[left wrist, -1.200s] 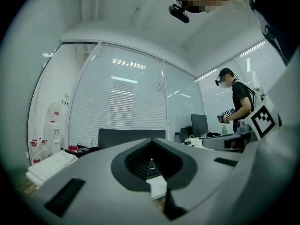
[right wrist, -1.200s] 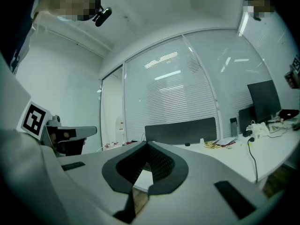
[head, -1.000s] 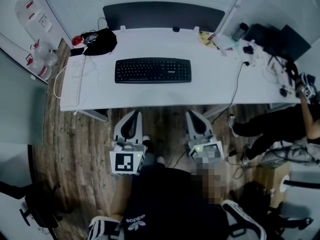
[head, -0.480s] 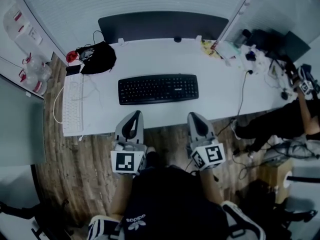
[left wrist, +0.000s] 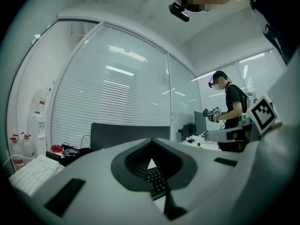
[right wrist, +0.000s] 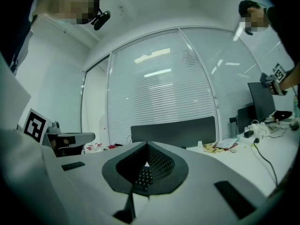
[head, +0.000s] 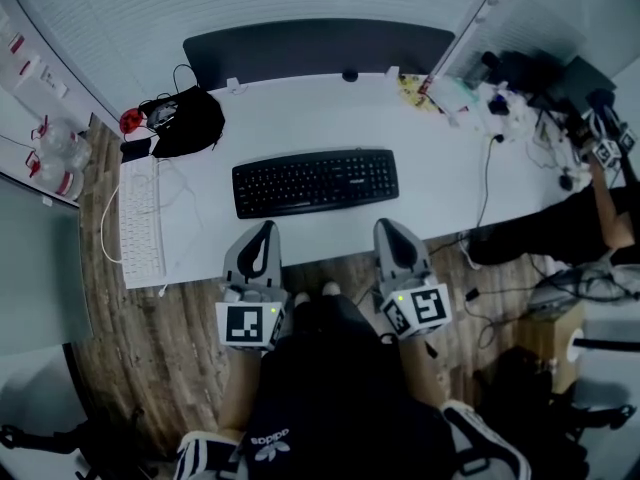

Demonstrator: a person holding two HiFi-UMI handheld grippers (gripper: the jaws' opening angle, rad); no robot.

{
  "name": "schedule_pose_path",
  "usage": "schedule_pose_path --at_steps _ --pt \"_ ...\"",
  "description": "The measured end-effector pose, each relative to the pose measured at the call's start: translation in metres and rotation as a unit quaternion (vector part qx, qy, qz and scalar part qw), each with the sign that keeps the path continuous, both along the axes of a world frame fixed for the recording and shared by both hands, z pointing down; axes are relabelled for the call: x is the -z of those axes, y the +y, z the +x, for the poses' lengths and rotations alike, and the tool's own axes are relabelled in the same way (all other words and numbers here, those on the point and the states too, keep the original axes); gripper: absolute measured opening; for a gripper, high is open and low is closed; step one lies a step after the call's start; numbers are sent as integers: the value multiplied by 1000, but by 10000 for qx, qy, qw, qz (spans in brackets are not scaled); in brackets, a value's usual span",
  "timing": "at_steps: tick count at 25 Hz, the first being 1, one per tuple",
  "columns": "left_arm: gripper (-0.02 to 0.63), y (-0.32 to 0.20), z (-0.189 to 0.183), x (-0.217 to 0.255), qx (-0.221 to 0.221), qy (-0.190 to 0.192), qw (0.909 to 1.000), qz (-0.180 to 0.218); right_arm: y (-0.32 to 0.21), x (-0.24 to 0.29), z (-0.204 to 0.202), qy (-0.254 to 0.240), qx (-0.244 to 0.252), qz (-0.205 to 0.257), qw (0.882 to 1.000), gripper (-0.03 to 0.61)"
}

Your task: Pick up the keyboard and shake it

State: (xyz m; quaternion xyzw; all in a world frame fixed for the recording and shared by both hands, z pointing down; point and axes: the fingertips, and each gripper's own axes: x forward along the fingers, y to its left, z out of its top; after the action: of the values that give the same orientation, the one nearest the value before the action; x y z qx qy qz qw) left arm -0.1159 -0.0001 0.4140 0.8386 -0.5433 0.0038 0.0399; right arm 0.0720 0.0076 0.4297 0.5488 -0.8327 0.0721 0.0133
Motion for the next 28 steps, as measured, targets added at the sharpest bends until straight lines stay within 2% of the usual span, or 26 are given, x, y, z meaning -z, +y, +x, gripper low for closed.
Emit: schedule_pose_path --at_steps 7,10,16,21,28 --pt "3 -13 -3 -1 110 34 9999 -79 -18 -1 8 27 -26 -66 10000 3" --pt "3 -20 -5 -14 140 -210 9995 -201 -32 -3 13 -5 0 -80 10000 3" --pt "3 -52 2 -13 320 -287 9989 -190 -72 -6 29 -33 132 -133 9998 3" --pt "3 -81 14 -15 468 -253 9981 -310 -107 -6 45 -28 250 -119 9996 3" --pt "3 -108 25 -22 643 -221 9973 -260 -139 -18 70 39 355 -226 9991 3"
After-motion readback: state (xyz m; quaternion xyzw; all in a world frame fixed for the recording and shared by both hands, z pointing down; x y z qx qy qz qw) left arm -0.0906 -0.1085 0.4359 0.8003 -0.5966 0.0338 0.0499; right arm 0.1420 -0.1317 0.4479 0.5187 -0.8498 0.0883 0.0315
